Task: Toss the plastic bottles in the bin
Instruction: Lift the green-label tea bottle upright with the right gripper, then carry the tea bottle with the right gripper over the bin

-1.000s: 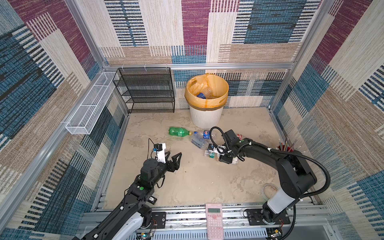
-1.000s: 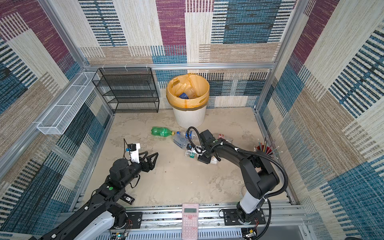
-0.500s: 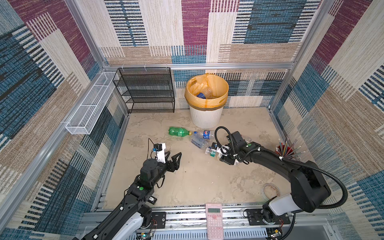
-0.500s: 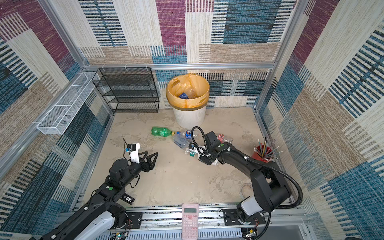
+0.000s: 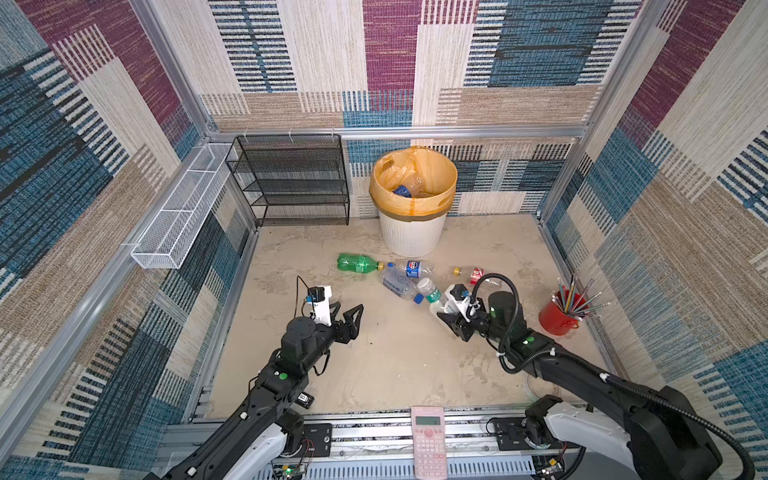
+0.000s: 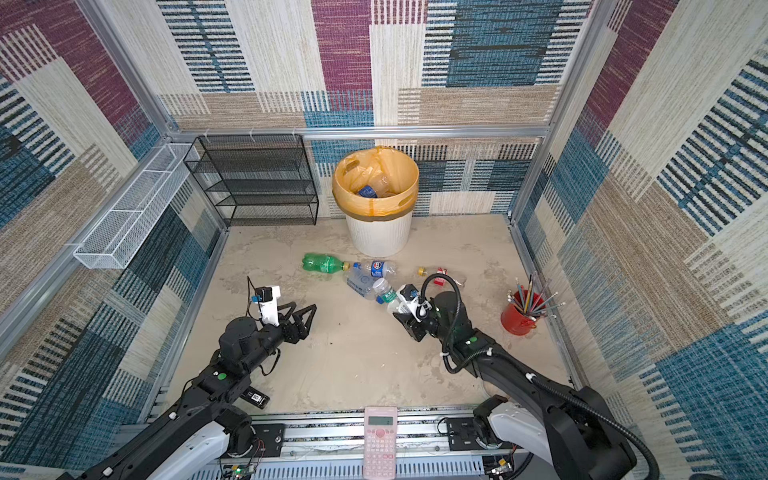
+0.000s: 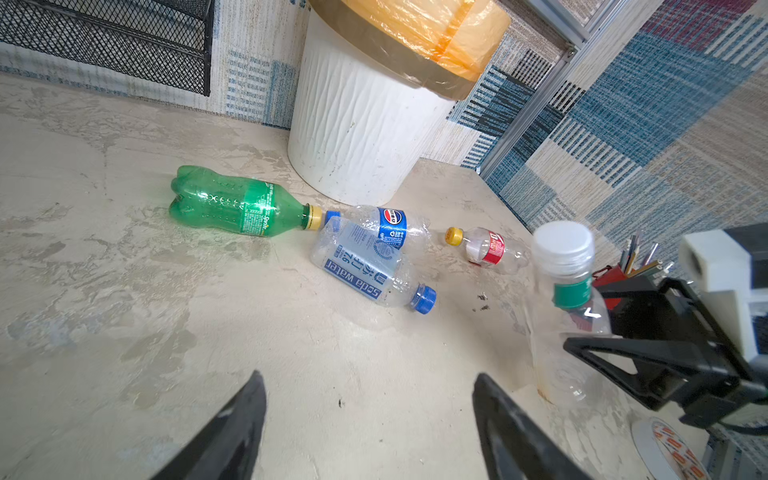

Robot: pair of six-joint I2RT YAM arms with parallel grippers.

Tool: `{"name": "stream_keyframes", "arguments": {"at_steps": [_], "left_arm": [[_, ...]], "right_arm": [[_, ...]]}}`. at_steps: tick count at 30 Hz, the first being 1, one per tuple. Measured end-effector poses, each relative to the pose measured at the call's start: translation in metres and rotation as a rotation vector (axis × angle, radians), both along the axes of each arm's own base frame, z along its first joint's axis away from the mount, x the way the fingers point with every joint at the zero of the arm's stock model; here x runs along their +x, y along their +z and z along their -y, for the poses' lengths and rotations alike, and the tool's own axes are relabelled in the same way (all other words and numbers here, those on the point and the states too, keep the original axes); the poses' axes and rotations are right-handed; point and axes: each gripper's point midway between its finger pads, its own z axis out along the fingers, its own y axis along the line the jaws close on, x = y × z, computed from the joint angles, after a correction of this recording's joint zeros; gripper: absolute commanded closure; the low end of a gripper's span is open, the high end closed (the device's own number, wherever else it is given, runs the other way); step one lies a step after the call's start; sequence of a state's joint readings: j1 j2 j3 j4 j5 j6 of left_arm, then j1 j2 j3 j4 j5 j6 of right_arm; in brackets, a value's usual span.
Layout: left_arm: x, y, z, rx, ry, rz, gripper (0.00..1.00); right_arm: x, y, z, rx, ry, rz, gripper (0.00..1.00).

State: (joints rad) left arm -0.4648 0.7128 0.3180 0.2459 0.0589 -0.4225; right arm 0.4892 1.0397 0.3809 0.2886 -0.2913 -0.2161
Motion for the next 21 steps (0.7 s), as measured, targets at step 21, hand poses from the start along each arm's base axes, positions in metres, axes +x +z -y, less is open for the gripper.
{"name": "stream_keyframes", "arguments": {"at_steps": [21], "left_arm": [[0.003,0.011,-0.004,-0.030,0.033,0.006,0.24]], "right_arm": [[-0.027,0.089,0.044,0.451,-0.146,0.535,0.60]]}}
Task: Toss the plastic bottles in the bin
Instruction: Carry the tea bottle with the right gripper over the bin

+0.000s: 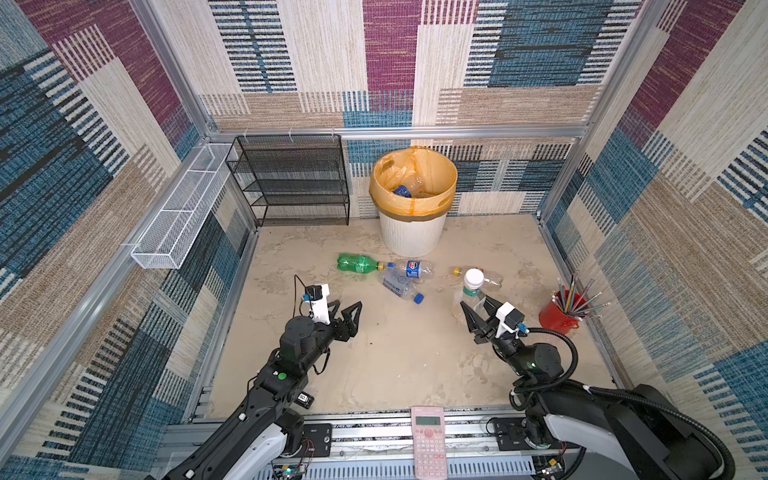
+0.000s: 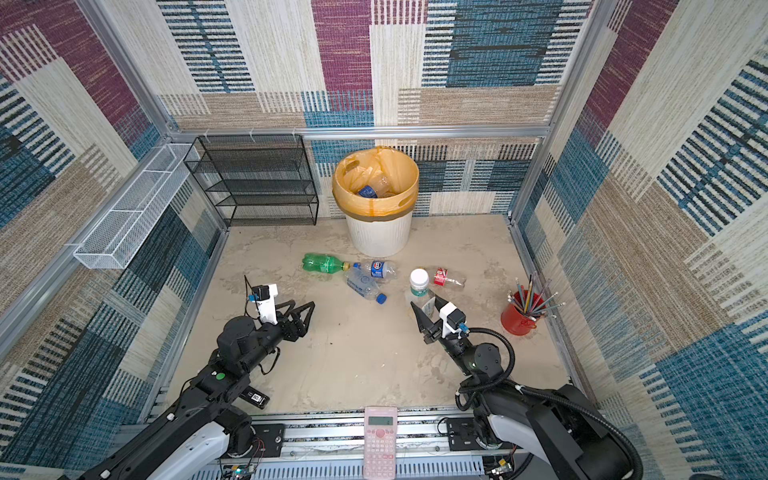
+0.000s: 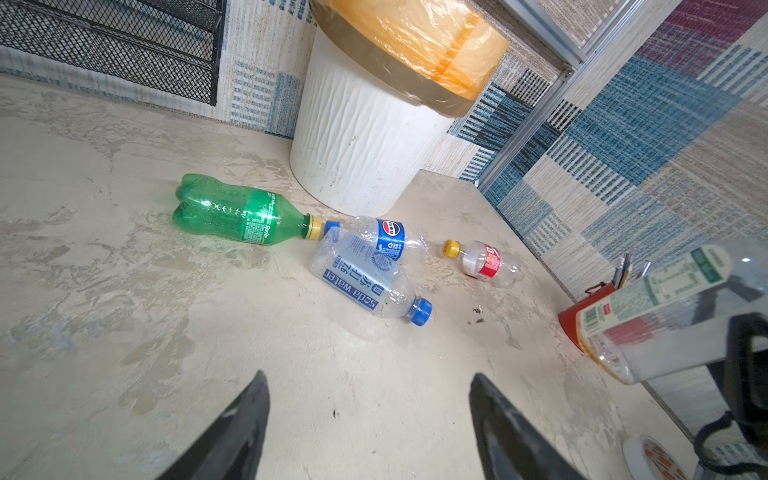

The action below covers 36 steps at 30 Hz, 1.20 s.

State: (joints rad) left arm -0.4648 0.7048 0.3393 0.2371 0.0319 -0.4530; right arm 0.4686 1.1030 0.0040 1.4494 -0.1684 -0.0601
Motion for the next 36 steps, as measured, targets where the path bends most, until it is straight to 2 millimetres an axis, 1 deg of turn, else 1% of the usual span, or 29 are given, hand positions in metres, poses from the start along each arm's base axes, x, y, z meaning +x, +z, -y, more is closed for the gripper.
{"name": "stream_keyframes", "arguments": {"at_steps": [3,5,9,14,17,19,21,23,24,25,26,27,28,29,30,31,32,33,34,35,36], "left_arm": [[0.001,0.004,0.001,-0.006,0.000,0.003,0.24],[0.001,0.006,0.001,-0.010,0.001,0.005,0.24],[0.002,0.009,0.001,-0.012,0.002,0.007,0.24],[0.002,0.012,0.001,-0.017,0.005,0.004,0.24],[0.002,0.017,0.000,-0.021,0.006,0.012,0.24],[0.002,0.021,0.000,-0.025,0.008,0.020,0.24],[0.001,0.026,-0.001,-0.028,0.010,0.028,0.24],[0.001,0.031,-0.002,-0.033,0.018,0.041,0.24],[0.001,0.034,-0.004,-0.034,0.025,0.046,0.24],[0.001,0.037,-0.004,-0.036,0.027,0.051,0.24],[0.000,0.040,-0.004,-0.039,0.026,0.057,0.24],[0.000,0.042,-0.005,-0.043,0.026,0.064,0.24],[-0.001,0.045,-0.005,-0.045,0.027,0.069,0.24],[-0.002,0.047,-0.006,-0.045,0.028,0.074,0.24],[-0.003,0.048,-0.006,-0.044,0.028,0.076,0.24],[-0.004,0.049,-0.007,-0.043,0.029,0.077,0.24],[-0.005,0.050,-0.008,-0.041,0.029,0.078,0.24],[-0.006,0.052,-0.008,-0.040,0.029,0.082,0.24],[-0.007,0.054,-0.009,-0.040,0.029,0.088,0.23],[-0.008,0.056,-0.010,-0.035,0.028,0.093,0.23],[-0.009,0.058,-0.010,-0.032,0.028,0.099,0.23]], "right_arm": [[0.005,-0.004,0.003,-0.009,-0.028,-0.012,0.61],[0.009,-0.001,0.003,-0.012,-0.038,-0.003,0.61],[0.022,0.026,0.001,0.015,-0.057,0.050,0.61],[0.043,0.071,-0.006,0.061,-0.068,0.138,0.61],[0.058,0.113,-0.012,0.099,-0.065,0.222,0.60],[0.069,0.148,-0.018,0.133,-0.060,0.290,0.60],[0.080,0.192,-0.021,0.179,-0.056,0.368,0.61],[0.099,0.243,-0.023,0.232,-0.057,0.420,0.63],[0.115,0.268,-0.025,0.248,-0.059,0.422,0.60],[0.139,0.295,-0.028,0.260,-0.064,0.402,0.46],[0.163,0.310,-0.033,0.259,-0.069,0.368,0.34],[0.189,0.320,-0.040,0.249,-0.070,0.325,0.25],[0.224,0.322,-0.051,0.226,-0.073,0.252,0.18],[0.255,0.316,-0.061,0.195,-0.080,0.179,0.10],[0.284,0.303,-0.072,0.157,-0.086,0.093,0.03],[0.314,0.279,-0.084,0.108,-0.091,-0.022,0.00],[0.333,0.258,-0.092,0.072,-0.094,-0.109,0.00],[0.346,0.240,-0.099,0.040,-0.096,-0.182,0.00],[0.354,0.230,-0.103,0.017,-0.099,-0.233,0.00],[0.356,0.231,-0.103,0.014,-0.106,-0.243,0.01],[0.355,0.238,-0.105,0.017,-0.112,-0.223,0.02]]}}
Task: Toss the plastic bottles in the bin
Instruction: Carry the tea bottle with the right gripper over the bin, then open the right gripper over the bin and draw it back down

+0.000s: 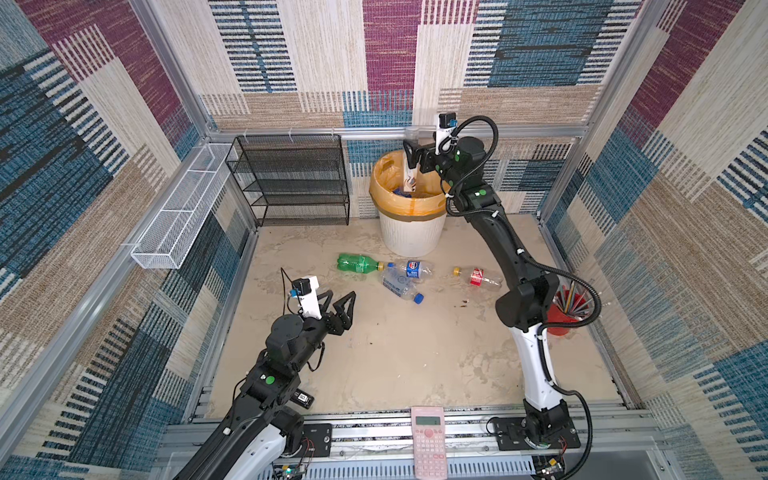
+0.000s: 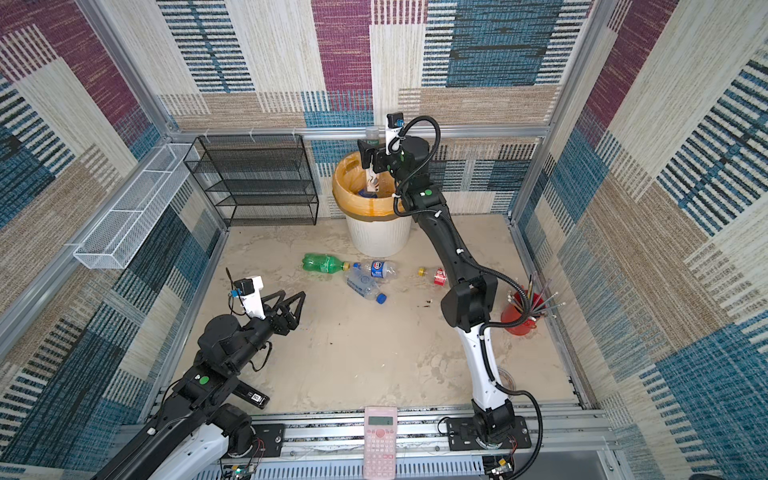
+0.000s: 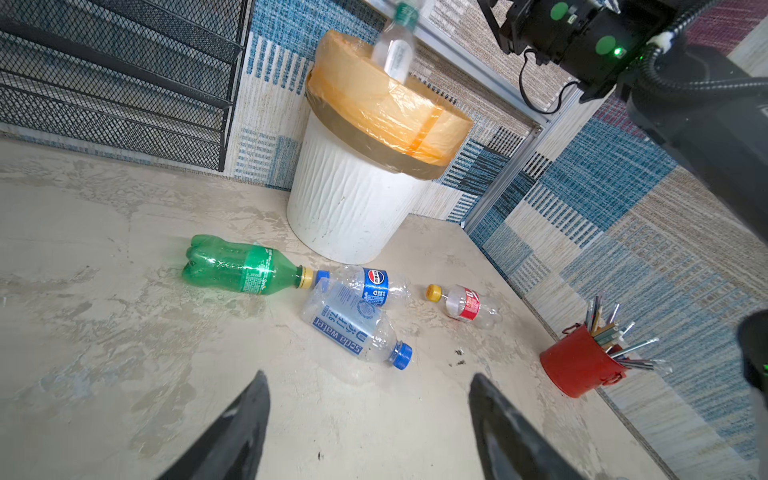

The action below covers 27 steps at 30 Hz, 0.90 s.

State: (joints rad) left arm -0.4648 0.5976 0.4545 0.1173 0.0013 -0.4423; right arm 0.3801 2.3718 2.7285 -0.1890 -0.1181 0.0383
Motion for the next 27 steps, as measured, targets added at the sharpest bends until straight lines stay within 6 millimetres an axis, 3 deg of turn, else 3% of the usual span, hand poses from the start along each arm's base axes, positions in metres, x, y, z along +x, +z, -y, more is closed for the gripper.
{"name": "stream_keyframes", "arguments": {"at_steps": [3,6,8,10,13,14,15,17,20,22,27], "left_arm": [[-0.002,0.004,-0.001,0.009,0.001,0.011,0.23],[-0.004,0.006,-0.003,0.019,0.003,0.023,0.23],[-0.004,0.007,-0.003,0.018,0.004,0.026,0.23],[-0.004,0.008,-0.005,0.020,0.014,0.029,0.23],[-0.004,0.008,-0.006,0.021,0.017,0.030,0.23],[-0.004,0.007,-0.006,0.021,0.017,0.029,0.23],[-0.004,0.006,-0.006,0.022,0.017,0.027,0.23],[-0.003,0.001,-0.005,0.027,0.017,0.016,0.22],[-0.001,-0.007,-0.004,0.036,0.017,-0.004,0.22],[0.001,-0.013,-0.003,0.042,0.017,-0.024,0.22],[0.006,-0.030,-0.002,0.047,0.026,-0.095,0.21]], "right_arm": [[-0.019,0.009,-0.007,-0.029,0.003,0.017,0.06],[-0.065,0.010,-0.001,-0.060,0.023,0.007,0.07],[-0.103,0.057,0.019,-0.033,0.005,0.086,0.08],[-0.162,0.121,0.054,0.031,-0.035,0.230,0.09],[-0.246,0.180,0.095,0.129,-0.062,0.429,0.09],[-0.263,0.186,0.103,0.150,-0.069,0.476,0.09],[-0.266,0.174,0.105,0.151,-0.078,0.469,0.09],[-0.243,0.116,0.103,0.109,-0.105,0.340,0.11],[-0.207,-0.009,0.094,0.001,-0.124,0.030,0.13],[-0.207,-0.067,0.097,-0.024,-0.131,-0.100,0.13],[-0.227,-0.177,0.110,-0.006,-0.156,-0.318,0.14]]}}
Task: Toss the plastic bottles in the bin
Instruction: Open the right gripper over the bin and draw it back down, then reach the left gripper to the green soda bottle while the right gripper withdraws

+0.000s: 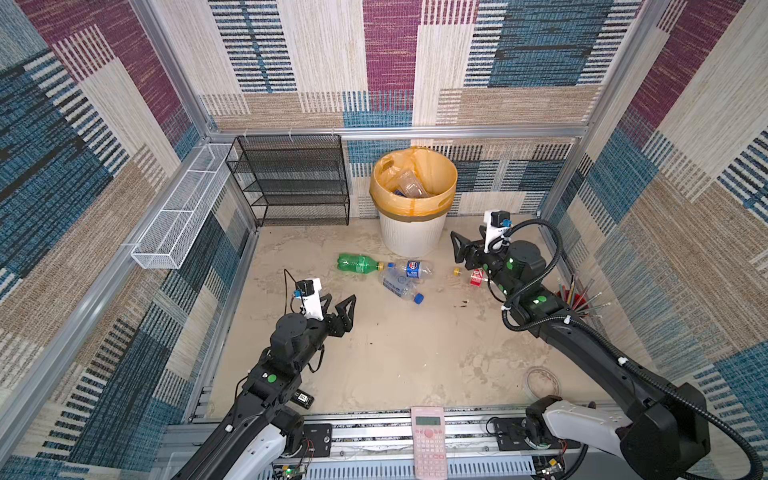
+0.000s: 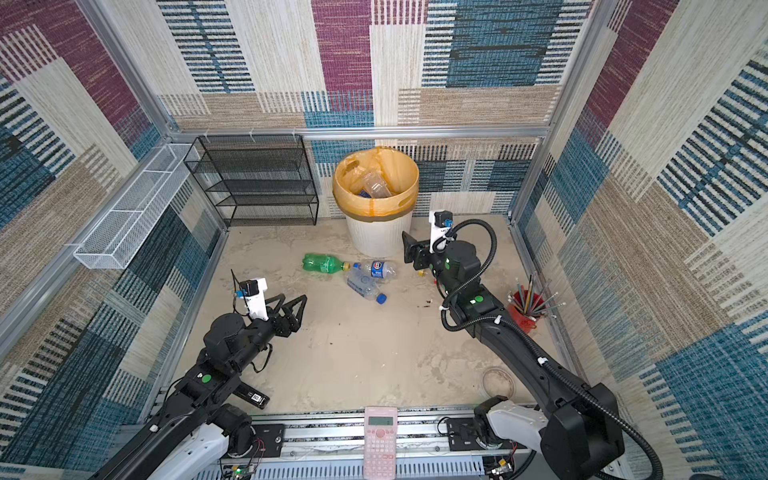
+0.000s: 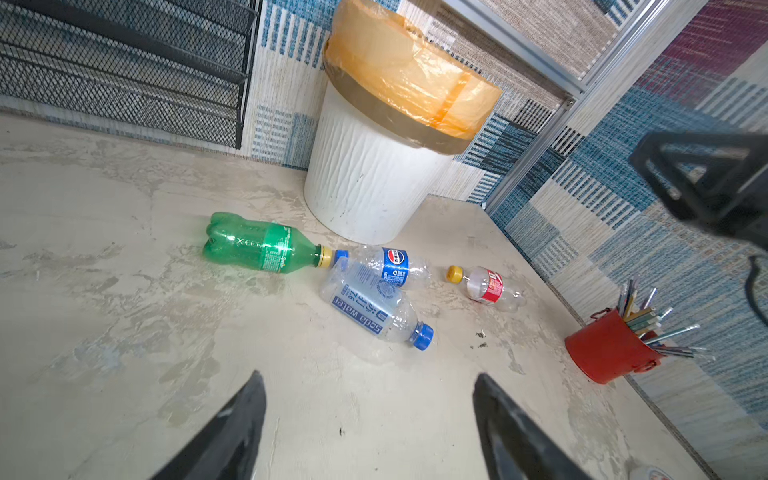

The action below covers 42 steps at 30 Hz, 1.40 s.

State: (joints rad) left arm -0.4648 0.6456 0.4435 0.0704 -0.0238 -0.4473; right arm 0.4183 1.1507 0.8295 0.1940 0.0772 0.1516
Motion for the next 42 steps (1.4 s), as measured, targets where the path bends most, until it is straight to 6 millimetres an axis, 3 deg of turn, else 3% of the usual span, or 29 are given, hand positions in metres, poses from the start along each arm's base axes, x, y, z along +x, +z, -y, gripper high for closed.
{"name": "stream_keyframes", "arguments": {"at_steps": [3,7,11,14,21,29,37,42], "left_arm": [[0.007,-0.016,-0.002,0.010,0.033,-0.075,0.21],[0.023,-0.029,-0.003,0.001,0.088,-0.194,0.22],[0.051,-0.034,-0.003,-0.017,0.143,-0.312,0.25],[0.072,-0.037,-0.002,-0.075,0.171,-0.412,0.29],[0.120,-0.058,-0.005,-0.258,0.264,-0.679,0.33],[0.154,-0.097,0.007,-0.410,0.334,-0.918,0.28],[0.169,-0.127,0.014,-0.499,0.409,-1.040,0.21],[0.174,-0.130,0.013,-0.541,0.462,-1.061,0.20]], "right_arm": [[-0.015,-0.059,0.009,0.016,-0.025,-0.130,0.14],[-0.031,-0.114,0.016,0.046,-0.045,-0.255,0.14],[-0.045,-0.149,0.019,0.075,-0.053,-0.344,0.14],[-0.052,-0.164,0.019,0.093,-0.051,-0.385,0.14],[-0.064,-0.179,0.020,0.119,-0.043,-0.422,0.14],[-0.073,-0.181,0.020,0.144,-0.022,-0.427,0.14],[-0.083,-0.189,0.021,0.149,-0.008,-0.440,0.14],[-0.086,-0.189,0.021,0.162,-0.002,-0.438,0.14]]}}
